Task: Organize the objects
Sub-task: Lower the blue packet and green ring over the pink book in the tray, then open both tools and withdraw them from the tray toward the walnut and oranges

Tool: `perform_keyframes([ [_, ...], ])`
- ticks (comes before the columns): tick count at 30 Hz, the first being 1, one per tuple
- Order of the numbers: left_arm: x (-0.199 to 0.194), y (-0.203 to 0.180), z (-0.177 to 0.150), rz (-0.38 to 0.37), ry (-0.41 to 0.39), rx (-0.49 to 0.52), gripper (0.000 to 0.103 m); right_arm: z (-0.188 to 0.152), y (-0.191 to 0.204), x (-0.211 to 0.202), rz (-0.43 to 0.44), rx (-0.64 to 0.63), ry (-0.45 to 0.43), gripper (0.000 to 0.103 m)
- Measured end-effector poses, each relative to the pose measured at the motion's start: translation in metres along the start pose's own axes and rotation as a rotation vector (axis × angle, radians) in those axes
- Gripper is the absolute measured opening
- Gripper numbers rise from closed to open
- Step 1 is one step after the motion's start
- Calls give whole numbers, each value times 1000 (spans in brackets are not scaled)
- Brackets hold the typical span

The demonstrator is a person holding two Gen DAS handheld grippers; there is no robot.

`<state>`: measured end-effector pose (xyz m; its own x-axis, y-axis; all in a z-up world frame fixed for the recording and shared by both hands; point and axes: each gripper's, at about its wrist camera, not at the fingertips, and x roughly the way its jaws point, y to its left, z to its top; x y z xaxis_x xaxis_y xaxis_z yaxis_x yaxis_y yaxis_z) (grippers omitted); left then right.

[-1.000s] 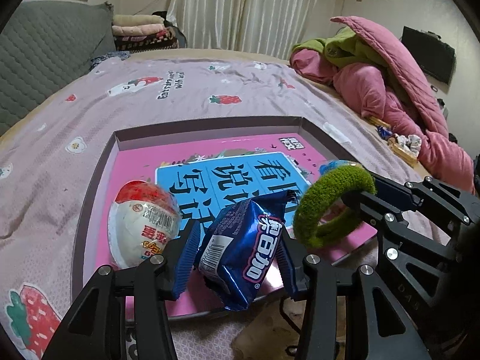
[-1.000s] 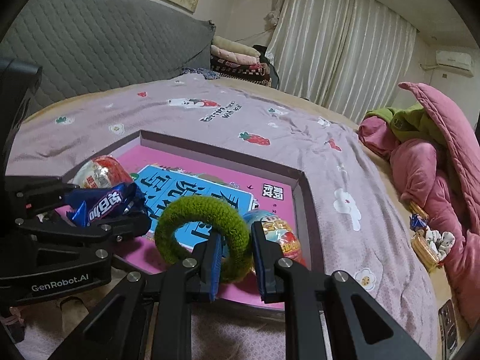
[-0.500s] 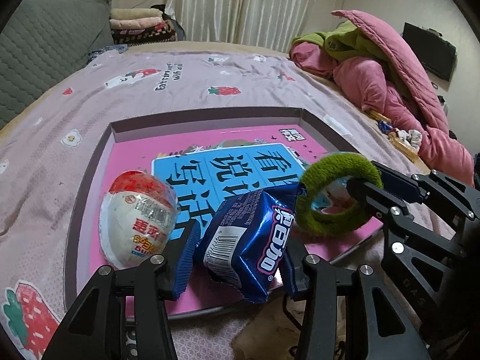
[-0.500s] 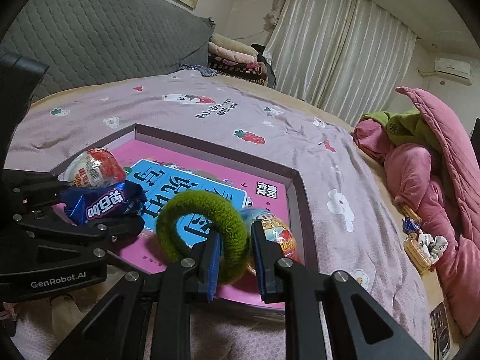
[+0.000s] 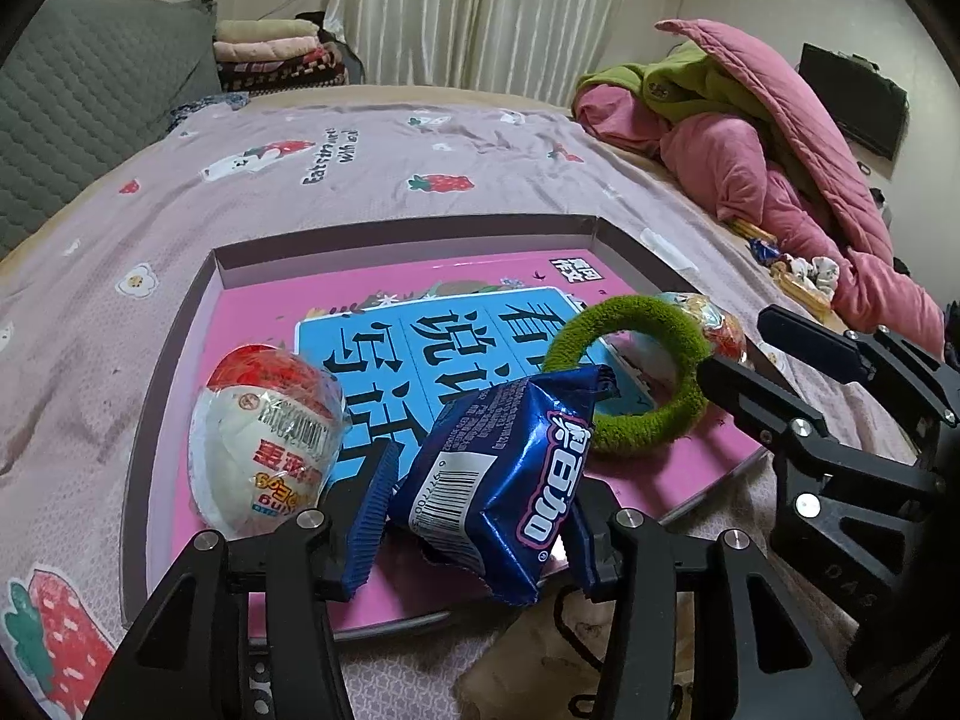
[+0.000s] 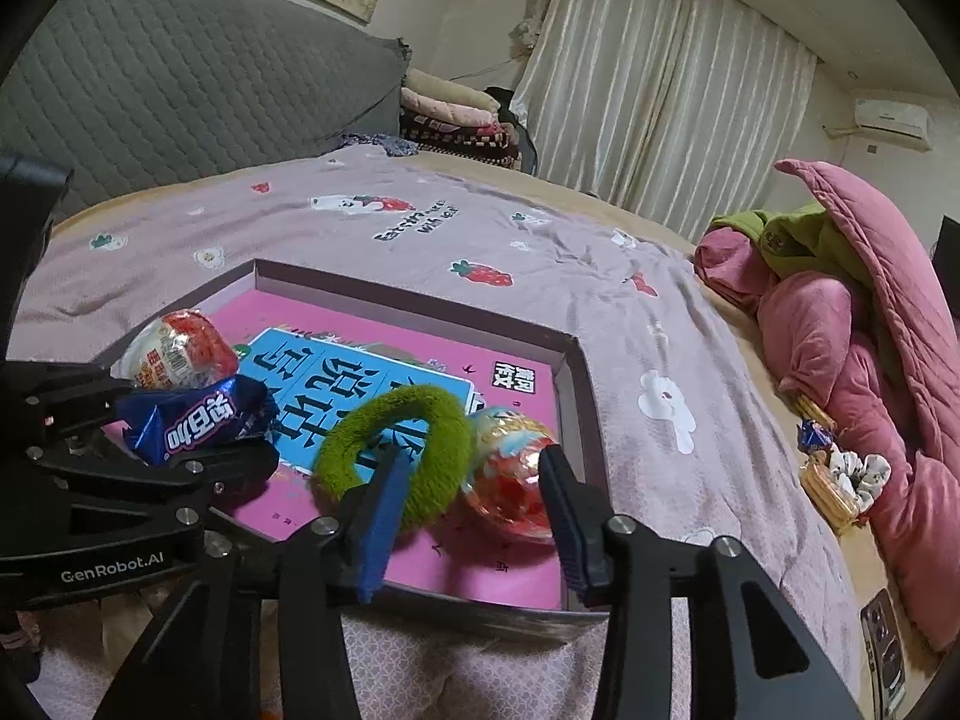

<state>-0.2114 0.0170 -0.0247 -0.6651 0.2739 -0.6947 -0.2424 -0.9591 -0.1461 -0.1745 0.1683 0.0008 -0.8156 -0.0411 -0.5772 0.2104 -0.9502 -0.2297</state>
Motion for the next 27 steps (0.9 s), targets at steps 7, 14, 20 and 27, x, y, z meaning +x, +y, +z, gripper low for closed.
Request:
perform_keyframes([
  [7, -1, -3, 1, -9, -20, 14, 63, -1, -6, -3, 6, 33, -1, 48],
  [14, -9, -9, 3, -9, -49, 35, 70, -1, -9, -5, 7, 44, -4, 48],
  [20, -14, -5, 7, -8, -63, 22, 70, 0, -11, -5, 2, 48, -4, 48],
  [27, -19, -4, 9, -7, -74, 16, 70, 1, -12, -6, 2, 49, -13, 49],
])
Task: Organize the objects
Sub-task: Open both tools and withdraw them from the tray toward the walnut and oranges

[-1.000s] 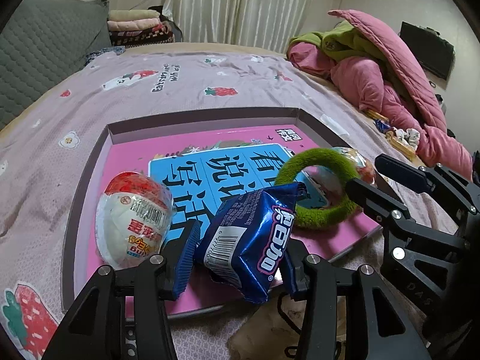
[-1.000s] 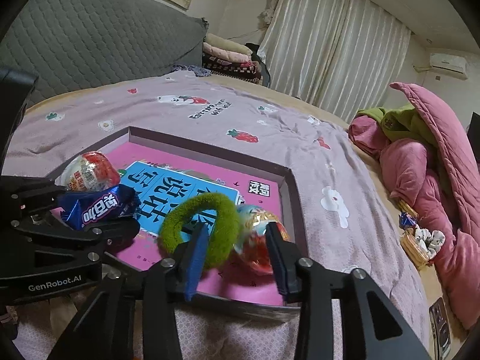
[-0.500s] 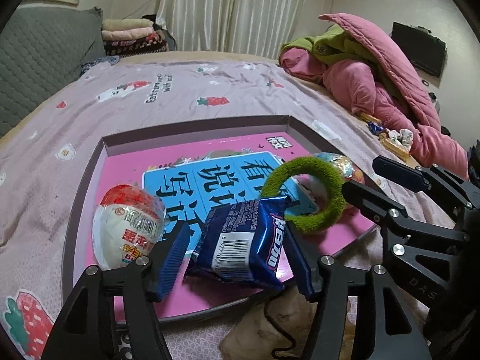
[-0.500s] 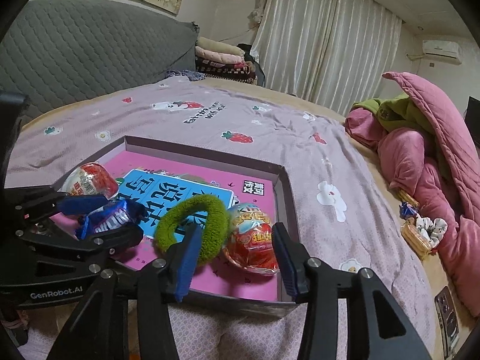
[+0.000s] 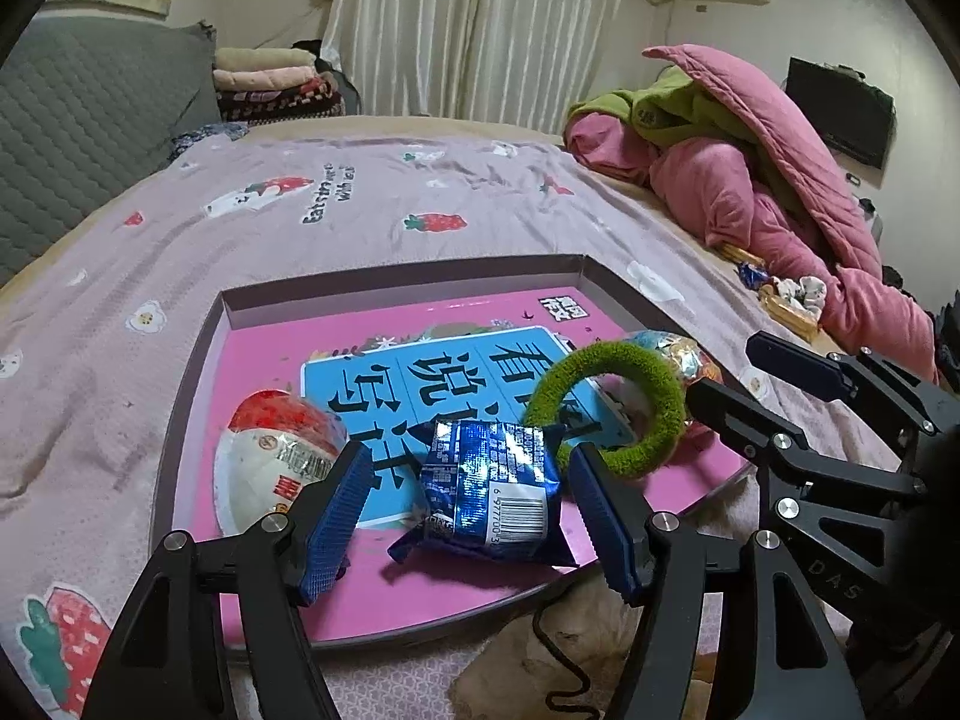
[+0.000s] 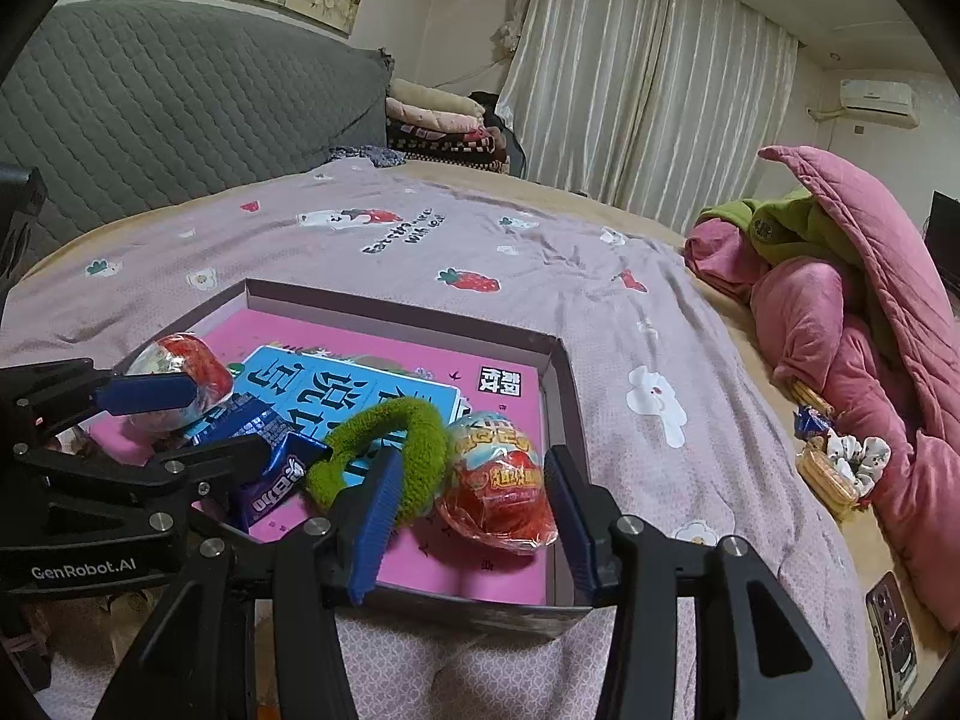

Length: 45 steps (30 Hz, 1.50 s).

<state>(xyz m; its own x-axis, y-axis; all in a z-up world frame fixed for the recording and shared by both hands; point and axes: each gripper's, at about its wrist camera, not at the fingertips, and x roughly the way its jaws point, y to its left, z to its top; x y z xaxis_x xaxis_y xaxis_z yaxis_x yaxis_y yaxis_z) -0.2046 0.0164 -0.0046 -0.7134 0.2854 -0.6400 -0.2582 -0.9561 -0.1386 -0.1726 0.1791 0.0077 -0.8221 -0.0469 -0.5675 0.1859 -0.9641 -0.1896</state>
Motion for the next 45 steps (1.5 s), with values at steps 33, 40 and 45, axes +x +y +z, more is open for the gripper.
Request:
perform_keyframes([
  [33, -81, 31, 15, 56, -123, -46, 76, 11, -2, -49, 60, -1, -143, 65],
  [40, -94, 41, 4, 75, -122, -50, 76, 9, -8, -60, 83, 17, -143, 66],
  [45, -102, 44, -4, 80, -116, -45, 76, 2, -7, -69, 109, 9, -142, 66],
])
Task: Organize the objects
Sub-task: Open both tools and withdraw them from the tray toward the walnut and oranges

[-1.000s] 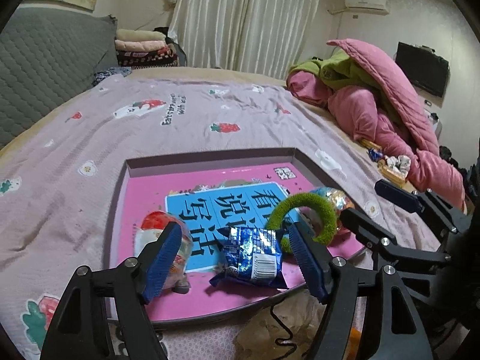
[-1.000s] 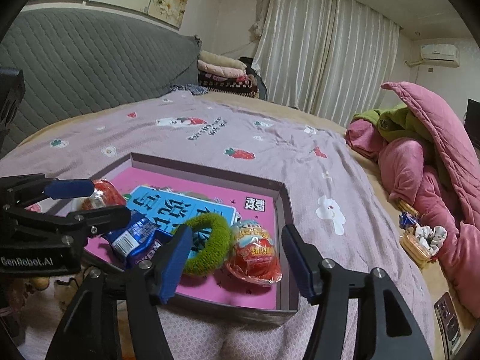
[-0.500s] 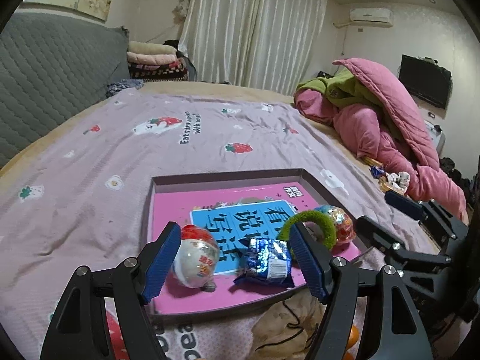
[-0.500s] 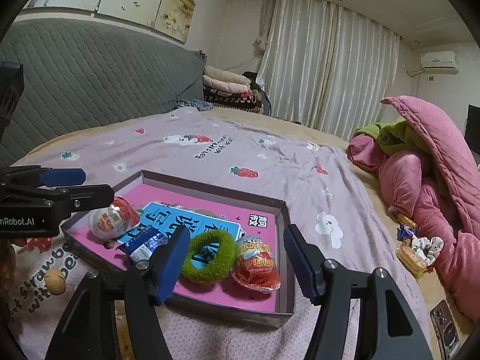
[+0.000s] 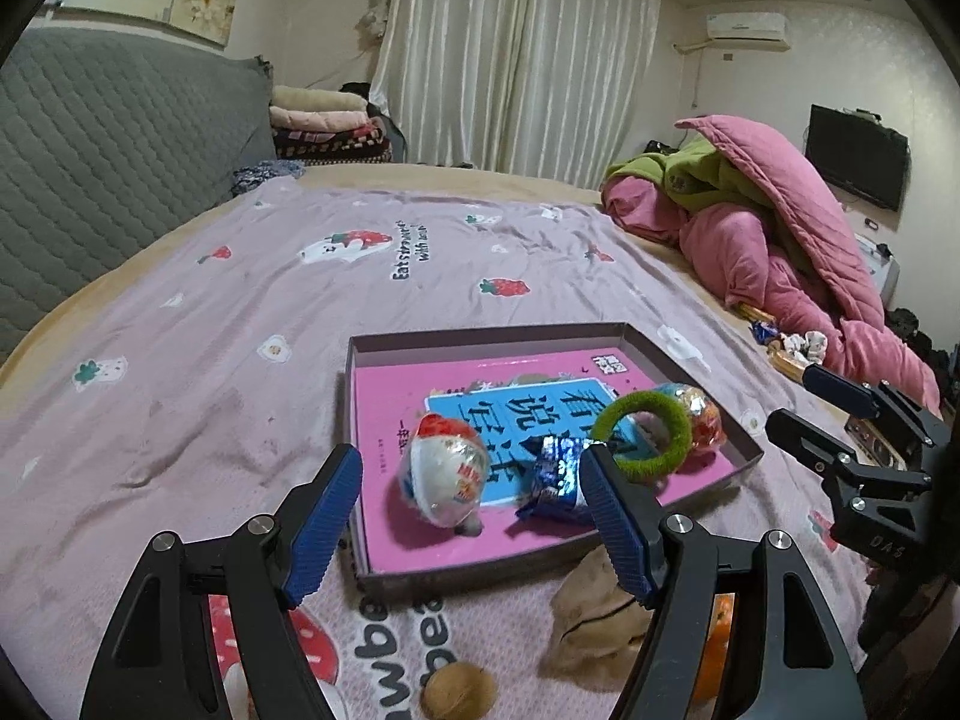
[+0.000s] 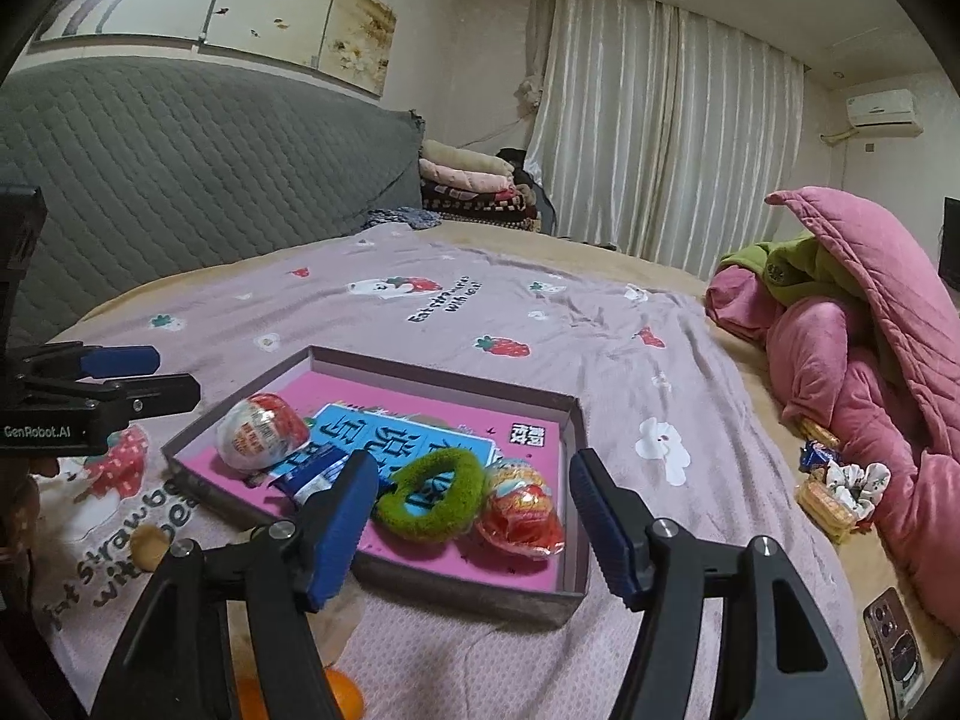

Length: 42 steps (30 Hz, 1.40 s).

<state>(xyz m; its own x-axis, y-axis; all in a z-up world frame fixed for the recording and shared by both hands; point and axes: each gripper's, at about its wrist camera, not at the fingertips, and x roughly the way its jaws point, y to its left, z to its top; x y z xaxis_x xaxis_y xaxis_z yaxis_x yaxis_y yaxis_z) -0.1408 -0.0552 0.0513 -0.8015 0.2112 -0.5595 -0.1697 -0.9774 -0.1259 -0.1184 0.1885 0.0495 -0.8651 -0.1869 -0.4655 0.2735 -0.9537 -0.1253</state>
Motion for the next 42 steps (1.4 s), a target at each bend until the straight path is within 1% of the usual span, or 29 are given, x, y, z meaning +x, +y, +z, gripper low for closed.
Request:
perform_keyframes([
  [10, -4, 3, -17, 0, 25, 5, 76, -13, -3, -8, 68, 29, 49, 66],
  [16, -4, 5, -29, 4, 52, 0, 76, -16, -1, -14, 92, 25, 60, 66],
  [19, -6, 6, -34, 4, 64, -5, 76, -18, 1, -19, 124, 28, 62, 66],
  [22, -9, 5, -38, 11, 68, 13, 76, -19, 5, -26, 159, 34, 59, 66],
  [24, -11, 5, -40, 19, 68, 22, 76, -21, 9, -29, 168, 26, 62, 66],
  [27, -11, 6, -44, 18, 80, 20, 76, -25, 15, -29, 175, 10, 81, 66],
  [35, -11, 5, -55, 19, 116, 38, 76, -38, 16, -20, 196, 10, 160, 66],
  [42, -12, 12, -63, 25, 134, 27, 76, -50, 18, -25, 234, 15, 186, 66],
])
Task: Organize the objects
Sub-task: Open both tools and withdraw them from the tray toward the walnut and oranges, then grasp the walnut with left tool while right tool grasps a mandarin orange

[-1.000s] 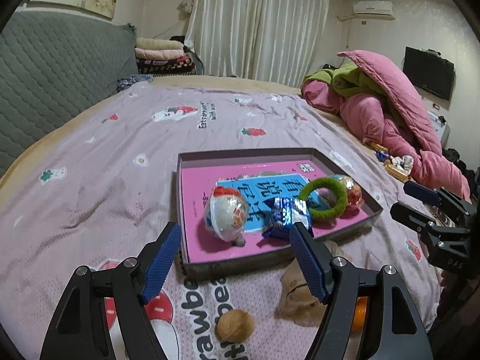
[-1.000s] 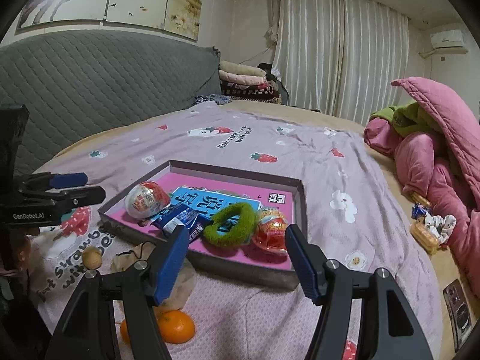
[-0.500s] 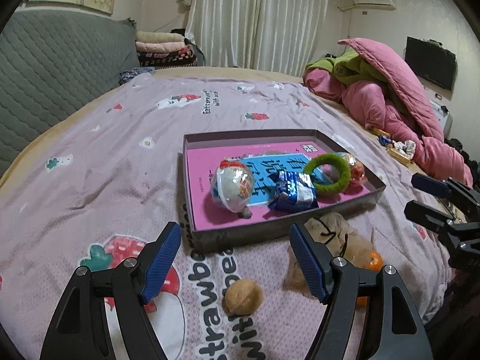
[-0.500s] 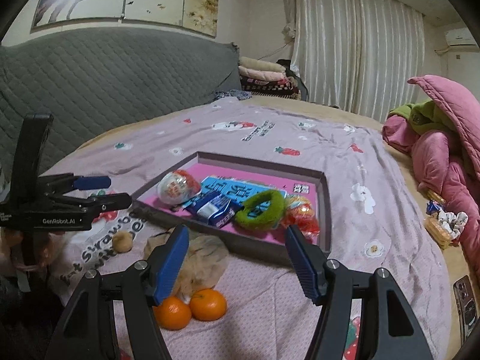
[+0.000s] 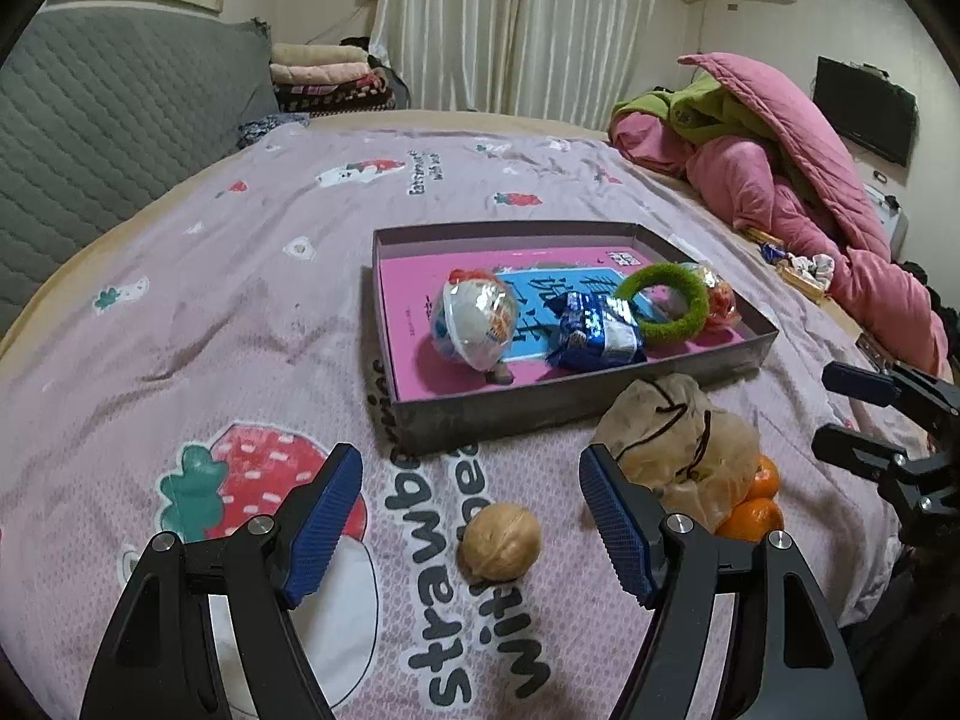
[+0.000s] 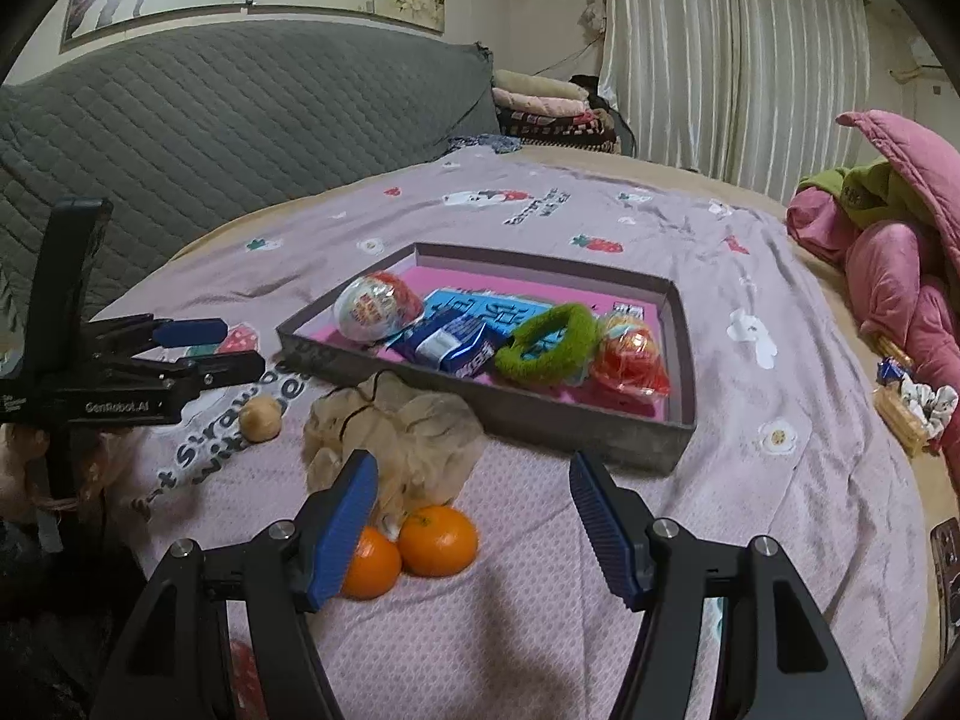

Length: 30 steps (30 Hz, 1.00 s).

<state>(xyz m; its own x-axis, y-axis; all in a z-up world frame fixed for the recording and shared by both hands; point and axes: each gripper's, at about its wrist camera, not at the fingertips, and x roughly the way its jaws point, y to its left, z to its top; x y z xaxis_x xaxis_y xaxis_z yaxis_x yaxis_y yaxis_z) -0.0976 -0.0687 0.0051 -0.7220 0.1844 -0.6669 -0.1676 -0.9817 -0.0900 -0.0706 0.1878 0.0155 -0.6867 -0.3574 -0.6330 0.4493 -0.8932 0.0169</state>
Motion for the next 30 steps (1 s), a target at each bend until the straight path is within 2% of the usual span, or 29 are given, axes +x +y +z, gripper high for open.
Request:
perform_keyframes([
  [14, 4, -3, -17, -4, 43, 23, 76, -23, 31, 4, 80, -92, 37, 66],
  [30, 9, -5, -25, -4, 78, 39, 76, -31, 56, 13, 80, -208, 57, 66],
])
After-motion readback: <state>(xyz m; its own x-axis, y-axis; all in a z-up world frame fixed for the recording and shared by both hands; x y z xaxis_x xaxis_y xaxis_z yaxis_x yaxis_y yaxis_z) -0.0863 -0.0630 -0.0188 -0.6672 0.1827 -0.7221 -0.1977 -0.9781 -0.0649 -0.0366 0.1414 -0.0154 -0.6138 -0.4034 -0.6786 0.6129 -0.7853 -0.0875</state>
